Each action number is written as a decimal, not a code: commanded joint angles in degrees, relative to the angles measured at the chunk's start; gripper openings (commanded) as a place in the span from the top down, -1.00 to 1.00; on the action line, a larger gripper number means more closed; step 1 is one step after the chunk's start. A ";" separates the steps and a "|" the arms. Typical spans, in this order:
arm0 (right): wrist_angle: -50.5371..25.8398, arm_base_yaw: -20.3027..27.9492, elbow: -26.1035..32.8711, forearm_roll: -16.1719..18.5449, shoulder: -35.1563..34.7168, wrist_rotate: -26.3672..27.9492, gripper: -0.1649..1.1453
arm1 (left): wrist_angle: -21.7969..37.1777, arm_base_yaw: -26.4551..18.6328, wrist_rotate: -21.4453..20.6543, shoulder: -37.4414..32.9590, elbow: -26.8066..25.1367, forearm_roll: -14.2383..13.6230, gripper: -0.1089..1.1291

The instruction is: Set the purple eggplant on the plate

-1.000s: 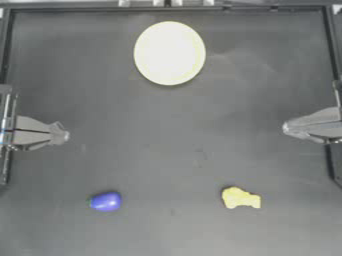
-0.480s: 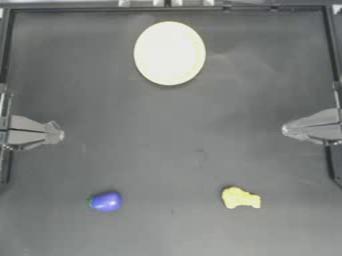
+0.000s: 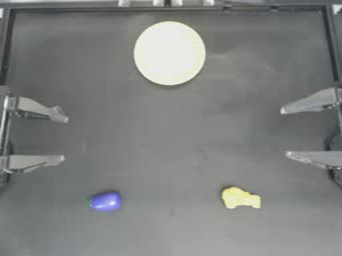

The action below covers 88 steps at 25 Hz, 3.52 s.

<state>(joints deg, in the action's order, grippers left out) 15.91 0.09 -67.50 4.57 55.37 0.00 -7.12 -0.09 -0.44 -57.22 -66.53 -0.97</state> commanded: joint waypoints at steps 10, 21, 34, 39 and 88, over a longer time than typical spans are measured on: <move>-0.26 0.26 0.70 -2.02 -0.26 0.18 -0.77 | 31.38 0.18 0.88 13.54 12.66 2.81 -0.84; -0.88 0.35 0.70 -2.81 -0.26 0.26 -0.77 | 32.78 3.87 2.72 27.42 17.05 6.33 -0.84; -0.70 0.26 0.62 -2.81 -0.09 0.26 -0.77 | 32.43 8.96 6.42 42.71 21.71 4.83 -0.84; -0.62 0.26 0.70 -2.81 -0.09 0.26 -0.77 | 32.43 9.58 7.91 48.16 23.47 3.60 -0.83; -0.88 0.26 0.00 -2.90 0.35 0.53 -0.77 | 35.95 6.15 11.78 47.55 31.73 -5.45 0.23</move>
<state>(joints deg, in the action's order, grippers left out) 14.85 0.44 -68.03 1.85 56.34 0.44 29.18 7.73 11.34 -5.63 -36.21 -4.75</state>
